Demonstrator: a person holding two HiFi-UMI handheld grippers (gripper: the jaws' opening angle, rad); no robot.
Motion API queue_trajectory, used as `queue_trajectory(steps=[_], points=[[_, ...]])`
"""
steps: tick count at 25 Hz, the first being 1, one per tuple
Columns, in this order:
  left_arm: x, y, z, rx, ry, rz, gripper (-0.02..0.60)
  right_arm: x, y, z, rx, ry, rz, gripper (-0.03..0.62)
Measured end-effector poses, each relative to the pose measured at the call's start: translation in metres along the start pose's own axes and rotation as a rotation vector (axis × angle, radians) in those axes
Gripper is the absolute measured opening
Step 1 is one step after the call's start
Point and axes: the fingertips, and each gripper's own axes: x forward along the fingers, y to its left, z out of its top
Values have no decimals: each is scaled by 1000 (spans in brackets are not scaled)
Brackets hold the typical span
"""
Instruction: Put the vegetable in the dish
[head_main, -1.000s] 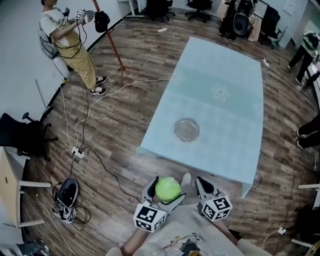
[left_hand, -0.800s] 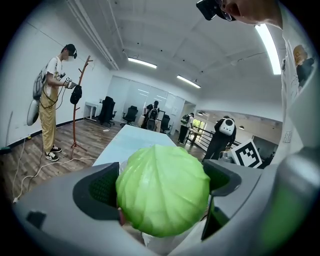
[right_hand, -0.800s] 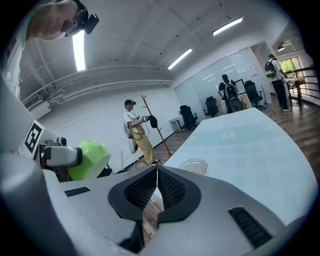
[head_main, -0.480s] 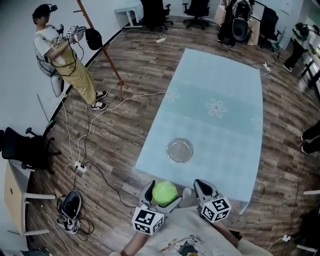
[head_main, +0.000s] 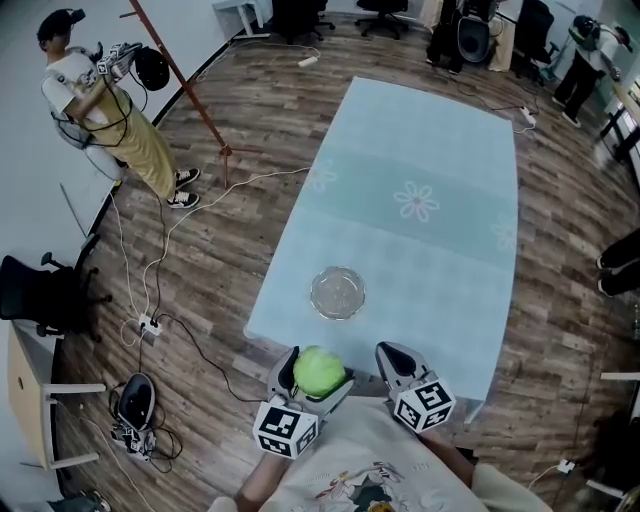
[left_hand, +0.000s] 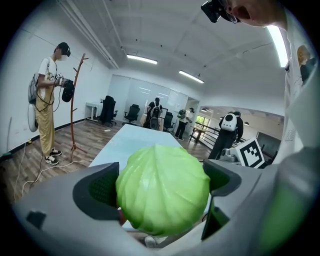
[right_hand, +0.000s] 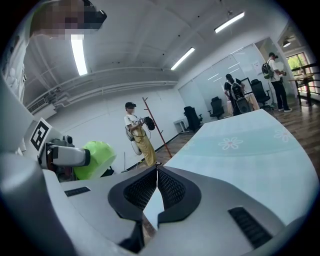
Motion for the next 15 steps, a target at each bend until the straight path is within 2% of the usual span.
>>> queue_trajectory(steps=[10, 15], points=[[13, 2, -6, 47, 28, 6, 528, -1, 4, -14, -5, 31, 40, 22], [37, 18, -11, 60, 62, -10, 528, 13, -9, -11, -4, 38, 18, 21]])
